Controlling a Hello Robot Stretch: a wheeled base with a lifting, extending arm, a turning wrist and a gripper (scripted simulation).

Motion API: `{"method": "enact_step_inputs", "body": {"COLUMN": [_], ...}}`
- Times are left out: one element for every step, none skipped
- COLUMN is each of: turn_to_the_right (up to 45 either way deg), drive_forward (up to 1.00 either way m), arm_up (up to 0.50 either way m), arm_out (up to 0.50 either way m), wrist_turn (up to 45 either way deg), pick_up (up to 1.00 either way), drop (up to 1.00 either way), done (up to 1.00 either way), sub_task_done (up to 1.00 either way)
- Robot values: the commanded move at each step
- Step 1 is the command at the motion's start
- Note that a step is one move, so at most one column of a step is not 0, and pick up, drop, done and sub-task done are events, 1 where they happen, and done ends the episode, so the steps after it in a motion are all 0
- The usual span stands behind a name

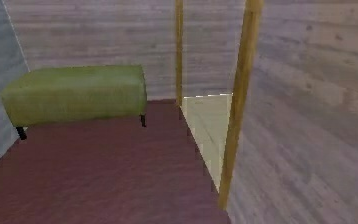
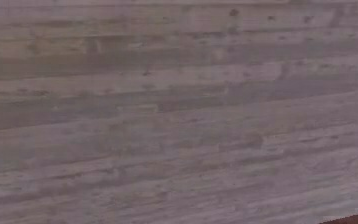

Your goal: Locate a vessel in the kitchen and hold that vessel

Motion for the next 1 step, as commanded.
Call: {"method": "enact_step_inputs", "body": {"turn_to_the_right": [-3.0], "drive_forward": [0.00], "arm_up": [0.00], "arm_out": [0.00], "wrist_turn": [0.0], "pick_up": [0.00], "drop": [0.00], "done": [0.00], "sub_task_done": [0.00]}}
